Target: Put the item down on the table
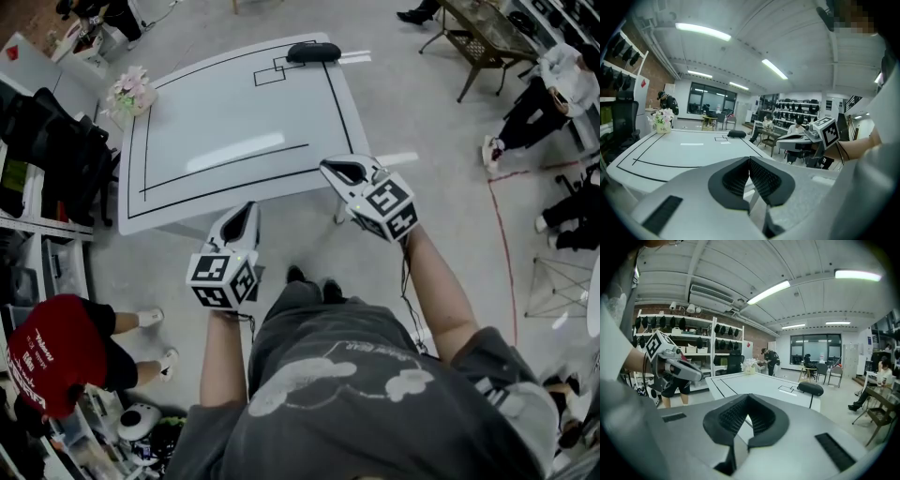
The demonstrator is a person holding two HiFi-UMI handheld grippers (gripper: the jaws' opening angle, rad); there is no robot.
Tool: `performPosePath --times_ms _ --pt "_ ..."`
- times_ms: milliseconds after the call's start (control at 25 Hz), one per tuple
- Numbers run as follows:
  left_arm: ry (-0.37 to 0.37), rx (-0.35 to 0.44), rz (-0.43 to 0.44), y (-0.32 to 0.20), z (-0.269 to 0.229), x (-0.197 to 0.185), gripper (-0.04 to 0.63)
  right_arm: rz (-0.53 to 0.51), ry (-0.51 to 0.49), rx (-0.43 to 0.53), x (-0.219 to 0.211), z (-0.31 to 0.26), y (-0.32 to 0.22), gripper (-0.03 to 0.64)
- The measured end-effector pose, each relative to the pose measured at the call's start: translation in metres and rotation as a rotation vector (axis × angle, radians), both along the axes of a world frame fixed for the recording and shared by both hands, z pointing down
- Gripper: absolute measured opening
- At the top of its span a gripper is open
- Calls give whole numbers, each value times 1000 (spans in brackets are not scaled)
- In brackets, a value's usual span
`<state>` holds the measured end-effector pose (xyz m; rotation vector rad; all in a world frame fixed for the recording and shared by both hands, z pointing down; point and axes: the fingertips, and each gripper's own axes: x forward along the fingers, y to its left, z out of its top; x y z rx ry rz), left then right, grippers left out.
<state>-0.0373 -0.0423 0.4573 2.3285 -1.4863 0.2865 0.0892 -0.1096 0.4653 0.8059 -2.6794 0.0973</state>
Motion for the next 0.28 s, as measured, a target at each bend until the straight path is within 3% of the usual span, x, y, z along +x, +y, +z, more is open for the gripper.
performPosePath --times_ms 280 --pt "18 0 -2 11 0 -22 3 27 -21 -41 -12 3 16 -2"
